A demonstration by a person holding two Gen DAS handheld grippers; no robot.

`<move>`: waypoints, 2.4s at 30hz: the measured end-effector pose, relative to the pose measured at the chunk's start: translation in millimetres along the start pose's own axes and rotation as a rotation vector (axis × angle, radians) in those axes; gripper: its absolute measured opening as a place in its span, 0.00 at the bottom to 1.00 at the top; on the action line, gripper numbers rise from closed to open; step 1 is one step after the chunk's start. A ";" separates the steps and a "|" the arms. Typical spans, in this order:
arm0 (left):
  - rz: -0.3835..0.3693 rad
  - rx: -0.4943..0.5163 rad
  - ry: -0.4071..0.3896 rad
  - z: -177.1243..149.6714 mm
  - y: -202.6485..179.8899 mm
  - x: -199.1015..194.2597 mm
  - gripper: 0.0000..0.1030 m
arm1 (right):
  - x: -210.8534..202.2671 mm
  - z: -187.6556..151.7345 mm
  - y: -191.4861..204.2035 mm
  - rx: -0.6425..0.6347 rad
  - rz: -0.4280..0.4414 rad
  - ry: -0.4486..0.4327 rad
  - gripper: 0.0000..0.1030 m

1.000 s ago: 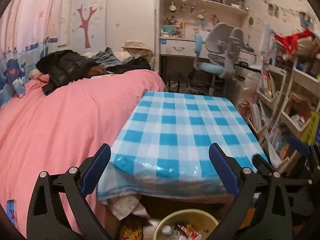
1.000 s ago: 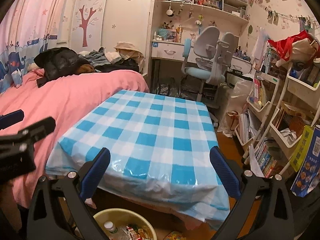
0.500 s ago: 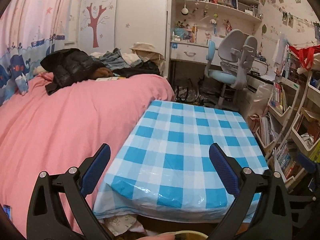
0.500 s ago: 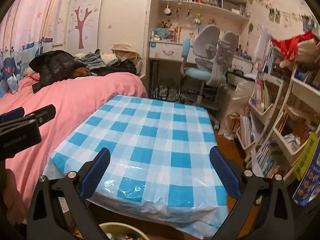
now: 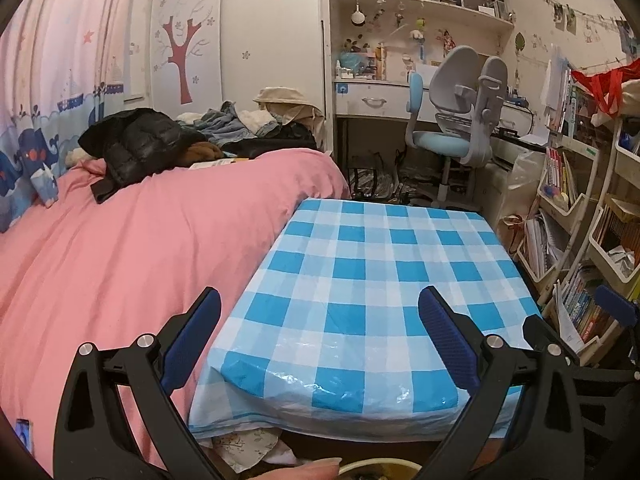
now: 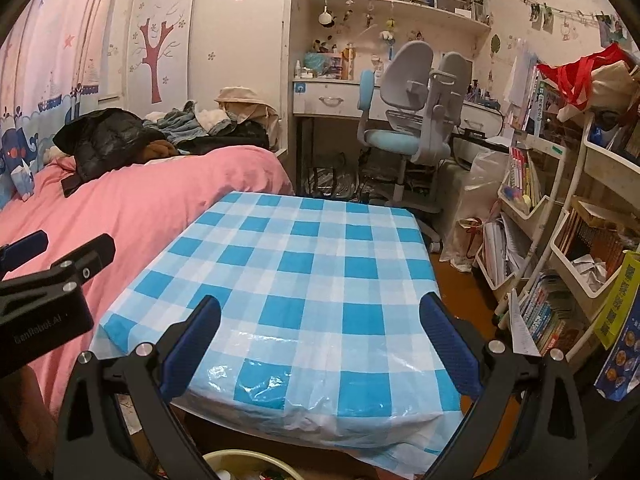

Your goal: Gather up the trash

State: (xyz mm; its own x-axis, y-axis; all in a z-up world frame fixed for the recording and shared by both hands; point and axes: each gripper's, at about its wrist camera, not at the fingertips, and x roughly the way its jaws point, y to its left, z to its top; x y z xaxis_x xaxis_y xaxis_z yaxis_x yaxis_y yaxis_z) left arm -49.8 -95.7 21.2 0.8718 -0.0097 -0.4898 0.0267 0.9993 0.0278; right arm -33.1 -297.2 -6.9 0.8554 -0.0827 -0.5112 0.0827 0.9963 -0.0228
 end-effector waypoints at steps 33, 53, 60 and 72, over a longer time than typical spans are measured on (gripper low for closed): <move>0.023 -0.006 -0.001 -2.2 5.2 -0.2 0.93 | -0.4 -1.3 -0.1 -0.009 -0.009 -0.003 0.92; 0.010 -0.002 0.004 -3.2 3.6 -0.2 0.93 | 0.0 -1.5 0.0 -0.011 -0.009 -0.003 0.92; 0.008 0.004 0.001 -2.5 1.8 -1.0 0.93 | 0.2 -1.7 0.0 -0.012 -0.009 -0.002 0.92; 0.008 0.007 0.000 -0.5 2.4 -1.5 0.93 | 0.3 -1.5 -0.3 -0.012 -0.010 -0.002 0.92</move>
State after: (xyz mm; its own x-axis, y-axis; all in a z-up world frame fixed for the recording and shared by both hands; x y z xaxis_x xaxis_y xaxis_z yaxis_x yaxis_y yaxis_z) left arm -51.4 -93.2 21.6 0.8719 -0.0019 -0.4897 0.0234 0.9990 0.0379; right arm -33.6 -297.5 -8.4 0.8556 -0.0924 -0.5093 0.0847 0.9957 -0.0383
